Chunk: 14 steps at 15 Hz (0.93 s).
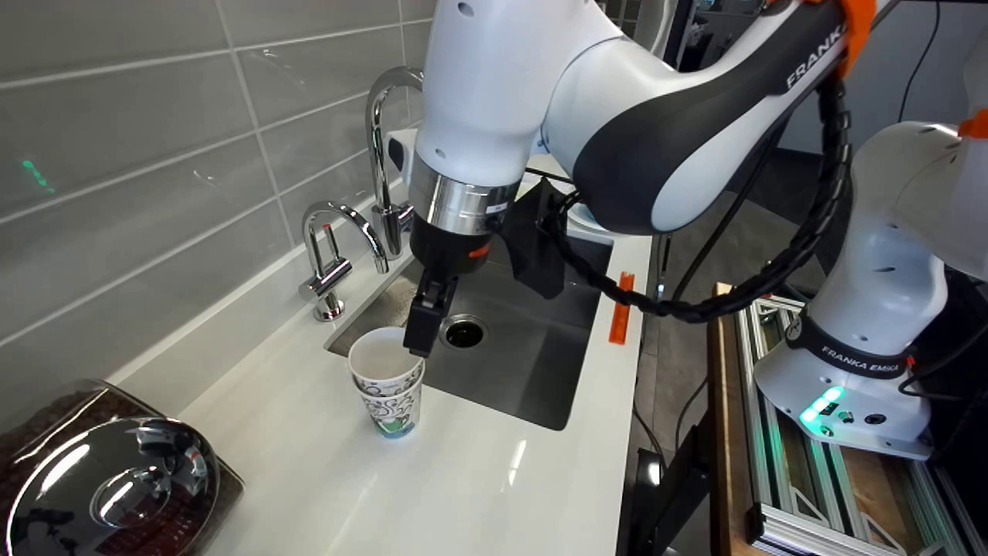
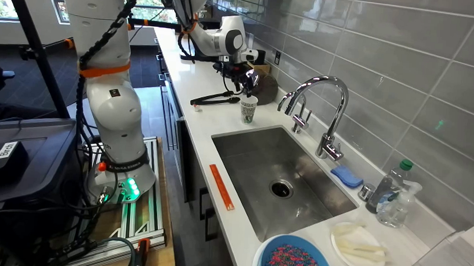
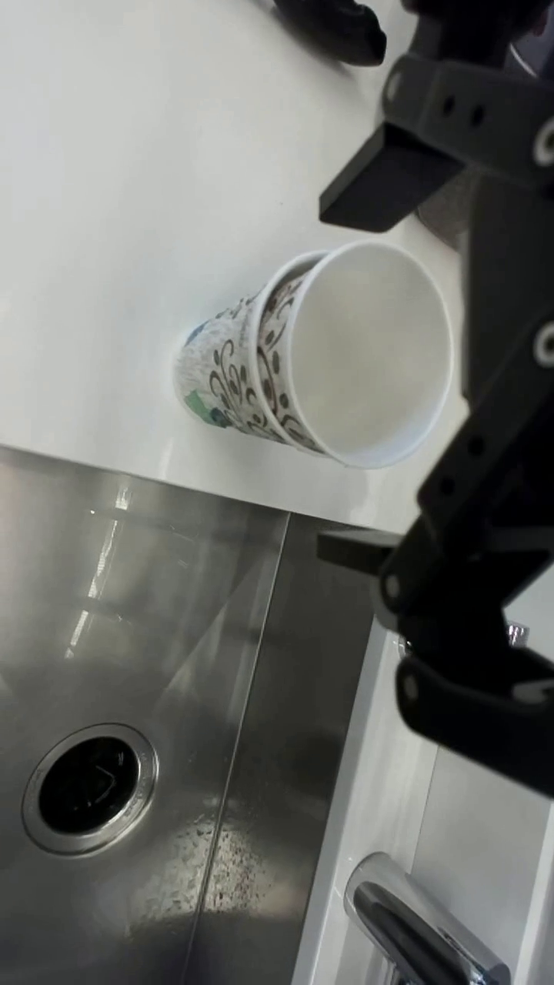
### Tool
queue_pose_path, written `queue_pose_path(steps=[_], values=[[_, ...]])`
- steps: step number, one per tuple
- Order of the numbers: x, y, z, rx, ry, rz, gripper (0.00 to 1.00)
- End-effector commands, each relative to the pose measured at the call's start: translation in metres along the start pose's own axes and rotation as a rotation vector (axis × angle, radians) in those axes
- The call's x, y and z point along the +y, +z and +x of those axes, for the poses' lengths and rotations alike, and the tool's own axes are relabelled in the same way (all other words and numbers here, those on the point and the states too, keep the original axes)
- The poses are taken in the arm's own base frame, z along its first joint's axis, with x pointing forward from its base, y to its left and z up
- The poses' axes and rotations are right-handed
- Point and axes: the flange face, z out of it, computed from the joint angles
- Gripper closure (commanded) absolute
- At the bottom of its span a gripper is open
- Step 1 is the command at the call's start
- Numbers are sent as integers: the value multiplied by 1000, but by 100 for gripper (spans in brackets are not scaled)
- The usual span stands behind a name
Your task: Unstack the cups, then stack then back together
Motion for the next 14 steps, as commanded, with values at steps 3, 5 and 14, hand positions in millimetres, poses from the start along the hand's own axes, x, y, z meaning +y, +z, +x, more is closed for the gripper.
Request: queue_pose_path(steps=[3,5,14], values=[[7,20,31,18,25,-28,4],[8,27,38,16,29,-26,18],[8,53,53,-11,37,-22,18]])
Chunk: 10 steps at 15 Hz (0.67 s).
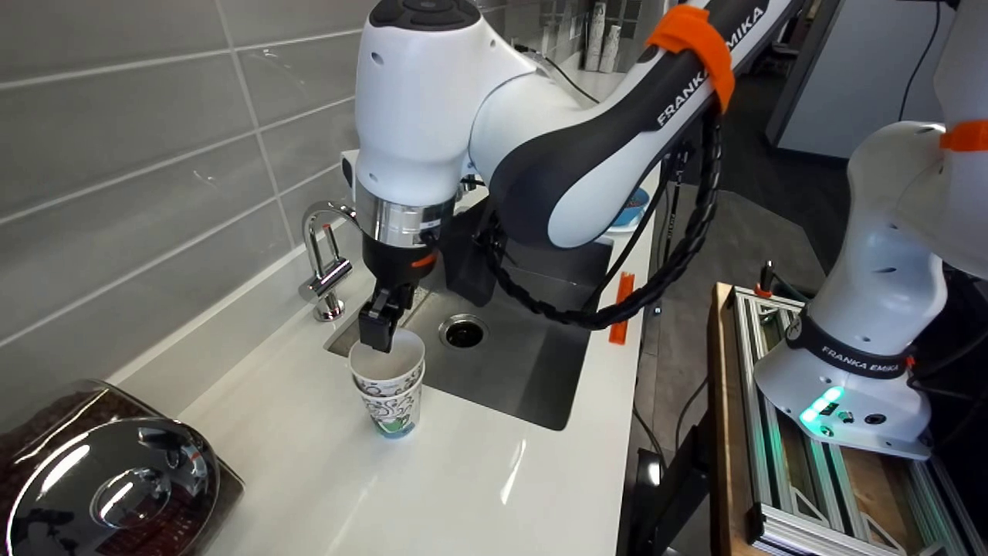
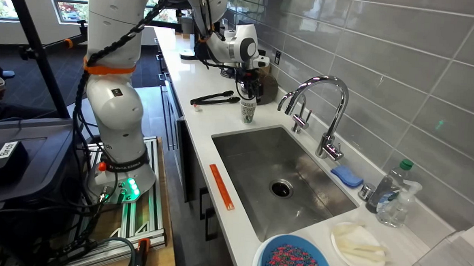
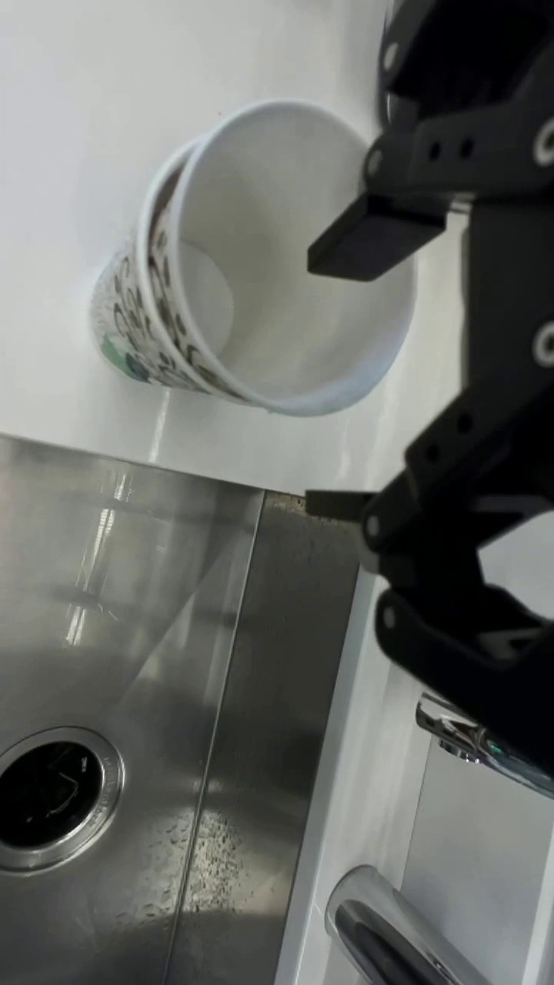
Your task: Unstack the cups, then stack then back together
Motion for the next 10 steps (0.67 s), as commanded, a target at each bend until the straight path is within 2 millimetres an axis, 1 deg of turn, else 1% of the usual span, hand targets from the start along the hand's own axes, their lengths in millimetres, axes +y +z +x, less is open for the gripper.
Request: queue_pose_path(steps=[1,2,3,4,5,7,8,10], values=[[-4,11,5,-3,4,-6,23],[-4,13,6,-4,4,-7,33],[-4,13,6,-7,3,-7,46],[-4,14,6,-8,1,-7,54],[-4,15,6,-9,1,-6,64],[-4,15,6,-8,1,-6,77],[-4,15,6,-6,1,-5,86],[-5,12,7,0,-1,-3,99]])
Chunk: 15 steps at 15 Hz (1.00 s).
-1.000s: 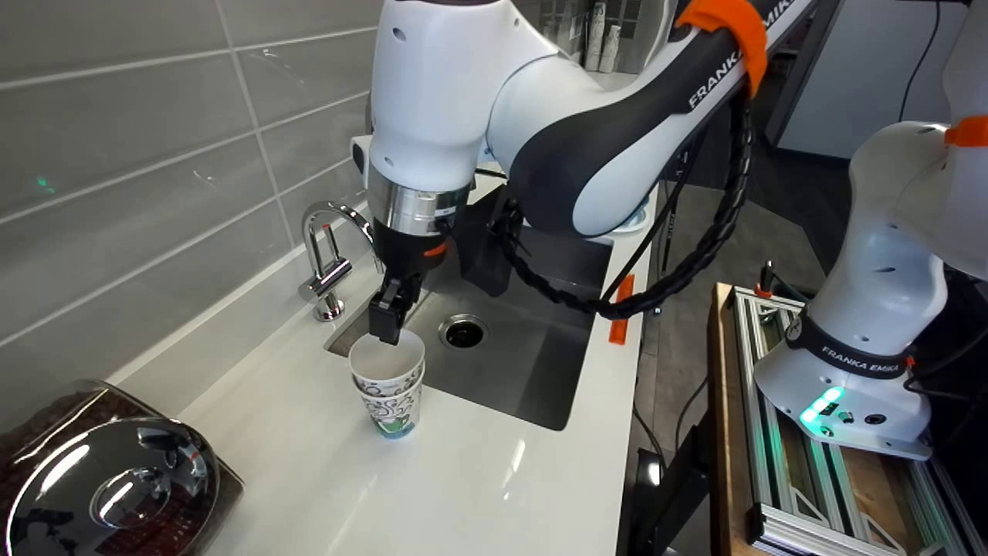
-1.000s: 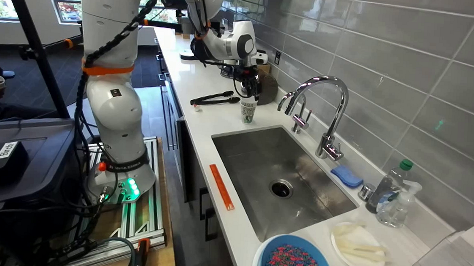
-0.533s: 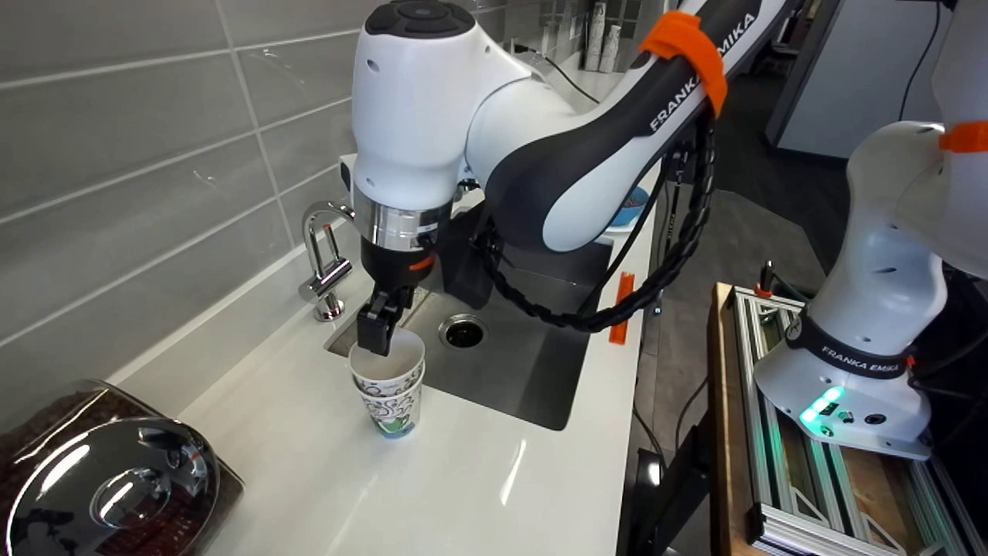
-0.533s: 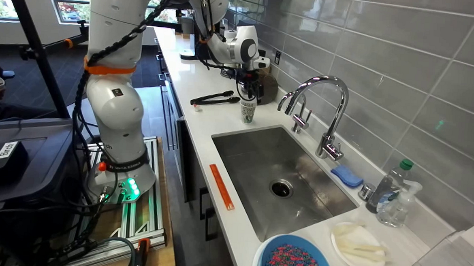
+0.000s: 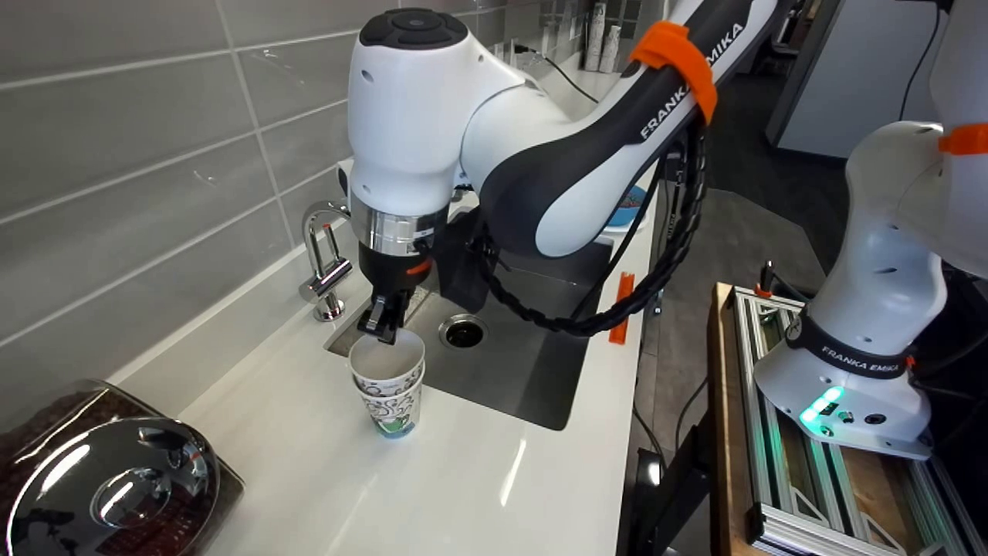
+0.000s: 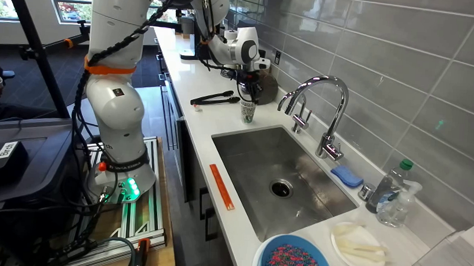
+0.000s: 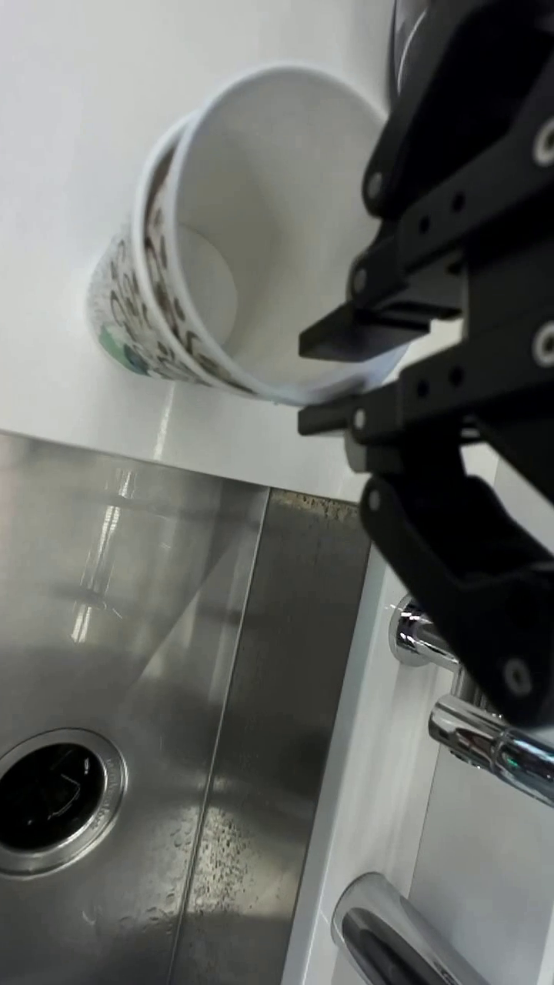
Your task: Unstack the cups, then stack then back together
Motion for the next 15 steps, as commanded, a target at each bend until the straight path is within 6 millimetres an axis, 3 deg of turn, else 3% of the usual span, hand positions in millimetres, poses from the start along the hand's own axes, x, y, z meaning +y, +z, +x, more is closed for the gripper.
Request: queue_pose_path(steps=[1,15], values=[[-5,-1,4,13,-4,8,100],[-19,-32,10,53,-24,66,99]])
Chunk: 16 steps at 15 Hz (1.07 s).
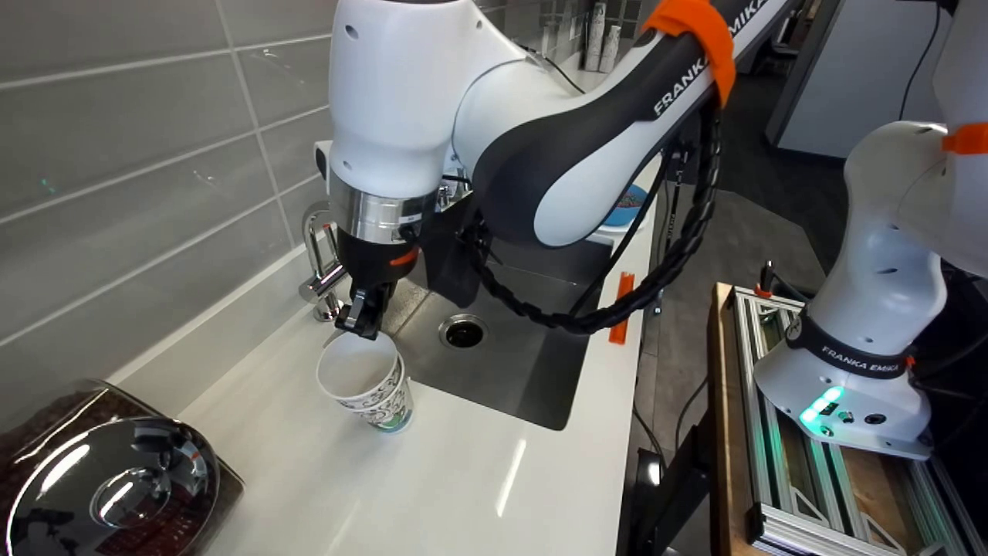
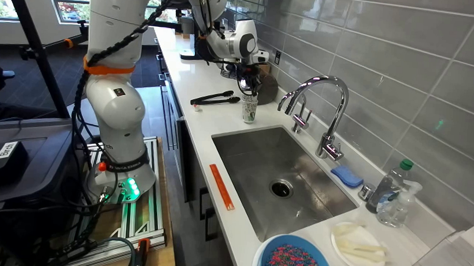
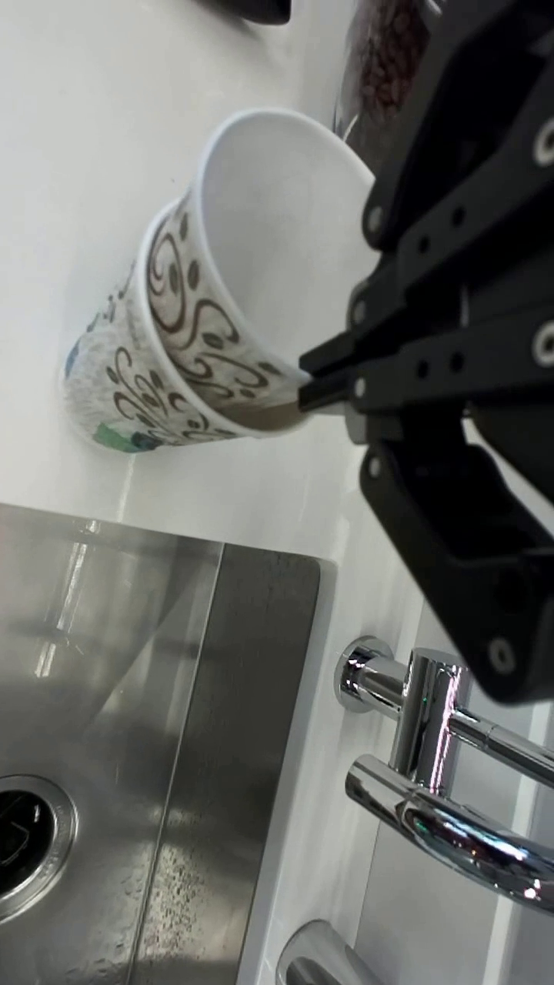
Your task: Unstack the cups, then stack then back together
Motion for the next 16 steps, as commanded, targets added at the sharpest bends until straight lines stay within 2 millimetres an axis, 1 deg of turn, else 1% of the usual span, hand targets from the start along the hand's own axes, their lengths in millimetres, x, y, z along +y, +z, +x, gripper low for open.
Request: queue_pose_path(steps=[1,8,16], values=[[0,-7,0,13,1,28,99],[5,-20,3,32,16,31,99],[15,-45,7,70,31,23,99]])
